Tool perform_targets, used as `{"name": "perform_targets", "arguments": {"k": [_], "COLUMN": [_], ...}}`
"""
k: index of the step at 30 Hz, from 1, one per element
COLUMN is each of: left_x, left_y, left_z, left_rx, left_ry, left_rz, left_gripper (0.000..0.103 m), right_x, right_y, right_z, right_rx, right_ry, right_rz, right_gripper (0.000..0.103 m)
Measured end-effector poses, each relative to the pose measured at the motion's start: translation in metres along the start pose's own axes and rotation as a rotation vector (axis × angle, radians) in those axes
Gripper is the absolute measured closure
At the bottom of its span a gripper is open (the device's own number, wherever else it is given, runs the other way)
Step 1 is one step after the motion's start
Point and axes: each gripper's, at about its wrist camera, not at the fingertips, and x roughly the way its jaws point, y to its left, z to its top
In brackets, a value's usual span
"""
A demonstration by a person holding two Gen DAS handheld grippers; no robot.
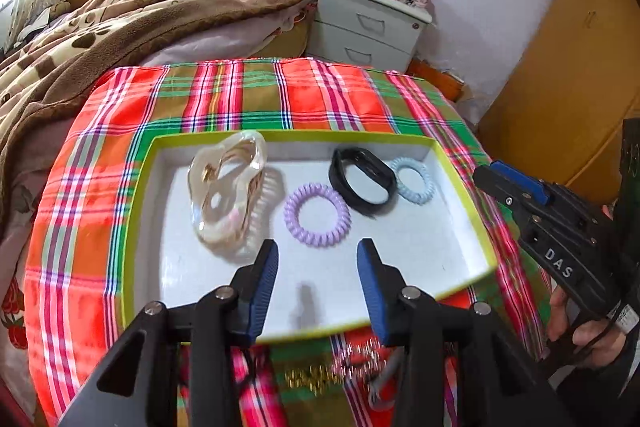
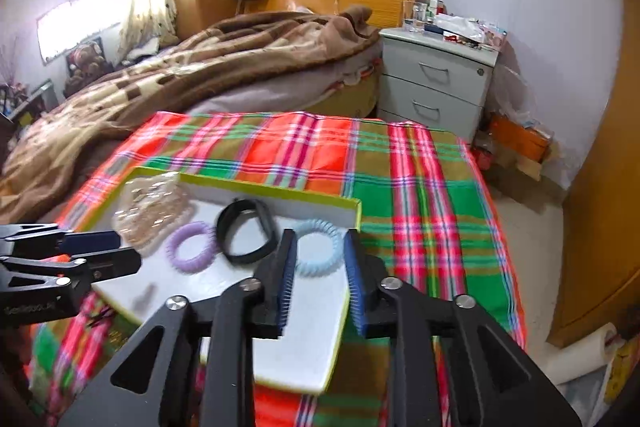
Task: Organize jewelry
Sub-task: 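Move both open tools back toward the remaining jewelry beside the box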
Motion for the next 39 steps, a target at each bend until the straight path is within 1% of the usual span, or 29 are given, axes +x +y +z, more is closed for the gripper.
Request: {"name": "perform_targets", "arguments": {"k": [1,3,9,11,15,18,22,26,29,32,33,34,37,39], "left_x": [-0.004,-0.012,-0.025,-0.028,-0.031,-0.031,-0.033,-0.034,-0.035,-0.038,-0.039,-0.039,-0.041,-0.043], "left_y": [0.0,0.0,0.003,0.006,0.009,0.011,0.016,0.021,0.026,0.033,0.035,0.037,0.044,0.048], "left_z": [-0.004,-0.012,-0.037,-0.043,-0.054,-0.061,-0.068,-0.072,-0.074,-0.075,-0.076,-0.076,-0.077,-0.078], "left_rx": [-0.004,-0.007,-0.027,-0.034,-0.048,-0.055,-0.06,-0.067,-0.082,-0.097,-0.1,-0.104,-0.115,-0.125], "left_ry": [-0.003,-0.014,-0.017,-0.016,-0.019,-0.013,-0.009,-0.005,-0.005,-0.011,-0.014,-0.015,-0.017,-0.018], "left_rz": [-0.002,-0.008,-0.024,-0.013,-0.023,-0.021,-0.014,-0.018,-0.016,-0.008,-0.003,0.001,0.015,0.025], "left_gripper": [0.06,0.06,0.06,0.06,0.06,0.06,0.06,0.06,0.06,0.06,0.06,0.06,0.06,0.06], "right_x": [-0.005,-0.015,-0.033,-0.034,-0.03,-0.022,-0.02,-0.013,-0.008,-0.01,-0.011,-0.011,-0.013,-0.016], "right_y": [0.0,0.001,0.002,0.003,0.008,0.016,0.026,0.037,0.041,0.046,0.049,0.051,0.053,0.054], "right_z": [-0.004,-0.013,-0.045,-0.055,-0.074,-0.083,-0.089,-0.092,-0.091,-0.092,-0.093,-0.094,-0.096,-0.097], "right_rx": [0.007,0.023,0.067,0.07,0.078,0.064,0.049,0.024,0.012,-0.025,-0.041,-0.053,-0.076,-0.085], "right_ry": [-0.005,-0.005,0.043,0.068,0.119,0.158,0.163,0.188,0.202,0.207,0.208,0.206,0.197,0.185], "right_rz": [0.012,0.042,0.132,0.147,0.21,0.222,0.237,0.225,0.19,0.173,0.163,0.153,0.127,0.12], "right_gripper": [0.07,0.07,0.07,0.07,0.07,0.07,0.07,0.07,0.07,0.07,0.076,0.08,0.081,0.089]}}
